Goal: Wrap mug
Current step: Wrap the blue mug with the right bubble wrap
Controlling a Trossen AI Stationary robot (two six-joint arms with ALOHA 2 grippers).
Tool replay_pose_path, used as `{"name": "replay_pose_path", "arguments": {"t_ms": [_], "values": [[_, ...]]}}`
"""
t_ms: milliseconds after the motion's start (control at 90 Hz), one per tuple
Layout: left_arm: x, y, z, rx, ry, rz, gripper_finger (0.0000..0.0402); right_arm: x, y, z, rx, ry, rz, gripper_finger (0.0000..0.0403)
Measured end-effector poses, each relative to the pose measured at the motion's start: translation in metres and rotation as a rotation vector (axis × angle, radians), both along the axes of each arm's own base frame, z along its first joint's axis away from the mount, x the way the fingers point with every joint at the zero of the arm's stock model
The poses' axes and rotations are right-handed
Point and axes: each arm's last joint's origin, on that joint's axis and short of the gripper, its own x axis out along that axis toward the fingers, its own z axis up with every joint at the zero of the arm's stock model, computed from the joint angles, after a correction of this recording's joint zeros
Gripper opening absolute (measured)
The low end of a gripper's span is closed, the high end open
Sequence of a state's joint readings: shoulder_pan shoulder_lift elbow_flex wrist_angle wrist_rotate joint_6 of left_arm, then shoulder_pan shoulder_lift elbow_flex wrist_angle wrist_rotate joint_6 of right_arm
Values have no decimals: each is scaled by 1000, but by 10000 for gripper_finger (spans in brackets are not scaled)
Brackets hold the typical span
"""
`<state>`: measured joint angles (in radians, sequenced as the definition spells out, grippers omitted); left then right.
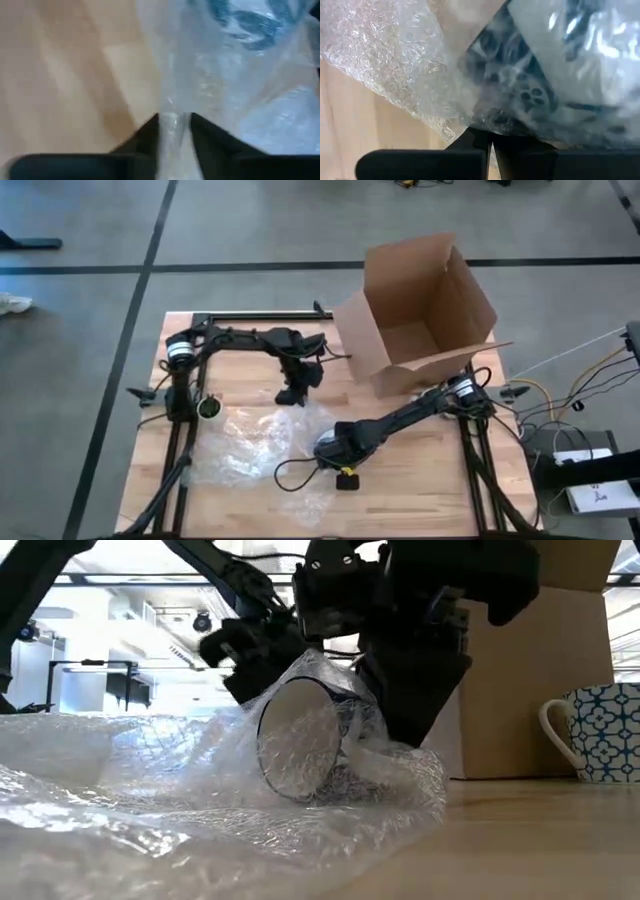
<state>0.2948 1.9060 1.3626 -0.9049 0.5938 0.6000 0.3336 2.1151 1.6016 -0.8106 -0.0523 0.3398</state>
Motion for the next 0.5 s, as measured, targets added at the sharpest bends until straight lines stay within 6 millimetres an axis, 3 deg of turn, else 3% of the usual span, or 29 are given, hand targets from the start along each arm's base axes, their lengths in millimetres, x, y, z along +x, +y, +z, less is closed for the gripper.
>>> {"name": "replay_pose_path", "arguments": {"t_ms": [67,211,500], "values": [[-3,-11,5,32,24,-2,13,0,0,0,1,1,-5,0],[-9,-39,19,78,23,11,10,0,-1,0,-6,3,-61,0],[-30,-92,61,174,-148,100,1,-2,-2,-1,-28,17,-123,0]]}}
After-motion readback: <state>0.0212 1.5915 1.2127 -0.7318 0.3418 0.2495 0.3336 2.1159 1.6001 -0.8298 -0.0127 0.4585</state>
